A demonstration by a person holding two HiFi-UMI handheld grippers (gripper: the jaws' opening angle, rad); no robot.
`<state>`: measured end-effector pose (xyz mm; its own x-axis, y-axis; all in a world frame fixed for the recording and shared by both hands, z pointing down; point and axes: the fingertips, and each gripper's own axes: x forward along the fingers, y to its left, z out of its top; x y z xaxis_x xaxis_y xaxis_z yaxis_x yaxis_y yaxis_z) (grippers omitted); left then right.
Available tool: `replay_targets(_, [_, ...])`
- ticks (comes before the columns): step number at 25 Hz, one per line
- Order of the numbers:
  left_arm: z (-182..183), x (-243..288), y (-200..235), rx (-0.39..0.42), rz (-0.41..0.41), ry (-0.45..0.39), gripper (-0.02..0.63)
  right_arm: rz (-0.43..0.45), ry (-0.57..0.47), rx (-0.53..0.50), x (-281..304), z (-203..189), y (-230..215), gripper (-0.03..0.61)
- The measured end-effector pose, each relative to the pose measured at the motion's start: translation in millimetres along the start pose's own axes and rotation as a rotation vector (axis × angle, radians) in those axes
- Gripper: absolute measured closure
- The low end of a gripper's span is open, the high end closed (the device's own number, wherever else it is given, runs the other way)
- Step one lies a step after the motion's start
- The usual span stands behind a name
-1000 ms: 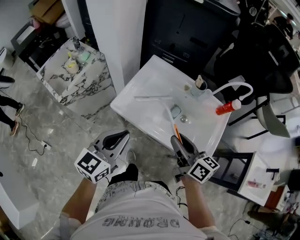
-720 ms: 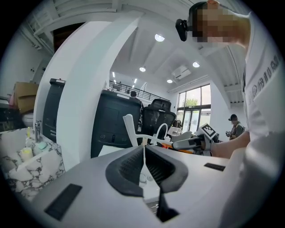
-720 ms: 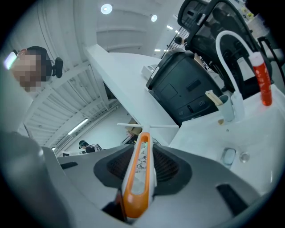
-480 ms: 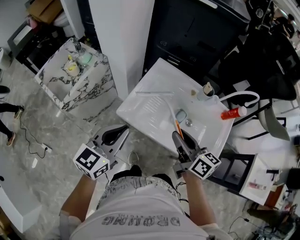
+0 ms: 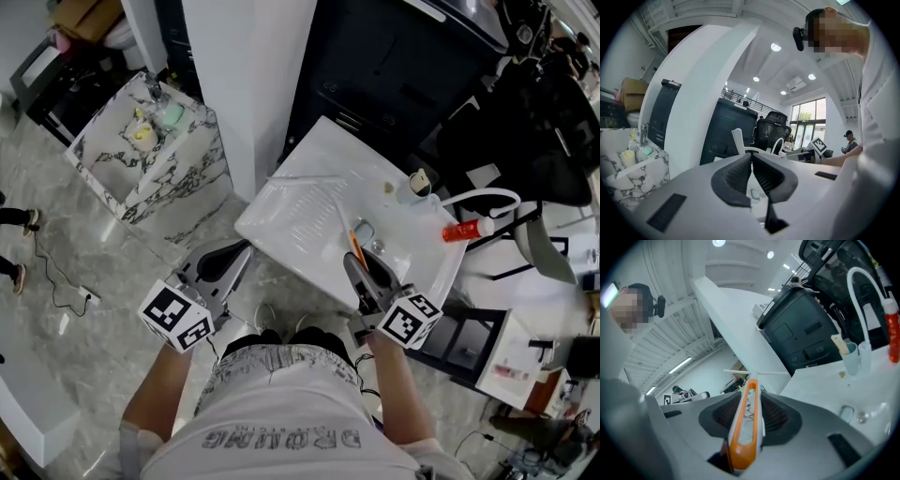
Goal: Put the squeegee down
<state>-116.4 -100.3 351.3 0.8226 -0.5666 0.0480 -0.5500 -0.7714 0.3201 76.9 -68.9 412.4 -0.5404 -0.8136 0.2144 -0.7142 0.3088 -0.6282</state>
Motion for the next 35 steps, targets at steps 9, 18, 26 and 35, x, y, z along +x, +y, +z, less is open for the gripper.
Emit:
replay_targets(9, [-7,8,15,-0.018,0.044,0.008,0.584,0.001,0.061,-0.028,26,2,-25,0.437])
replay_targets(18, [-23,38,32,-0.039,0.119,0.037,0.584,0.021,0.167,-0.116,57,3,-67,0.437])
replay_targets(26, [-31,73,46,-0.031,0.192,0.073,0.584,0.044,0.282,-0.240,82,4,-106,0.437])
replay_targets(35, [-37,92,50,-0.030,0.261,0.103,0.584,0.073,0.364,-0.315,104,-7,-136,0.437])
